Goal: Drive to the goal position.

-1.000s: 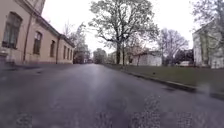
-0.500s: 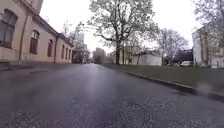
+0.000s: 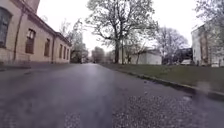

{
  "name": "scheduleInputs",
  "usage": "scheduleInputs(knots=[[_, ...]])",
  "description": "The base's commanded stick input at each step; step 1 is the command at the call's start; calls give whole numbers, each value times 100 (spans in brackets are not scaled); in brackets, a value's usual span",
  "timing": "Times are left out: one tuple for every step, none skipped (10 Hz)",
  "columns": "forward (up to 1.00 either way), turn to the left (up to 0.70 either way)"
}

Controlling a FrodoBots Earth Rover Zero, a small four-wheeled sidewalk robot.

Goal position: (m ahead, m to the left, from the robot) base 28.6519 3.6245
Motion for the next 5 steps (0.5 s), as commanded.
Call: scheduleInputs(knots=[[100, 0], [100, 0], [100, 0], [100, 0], [100, 0]])
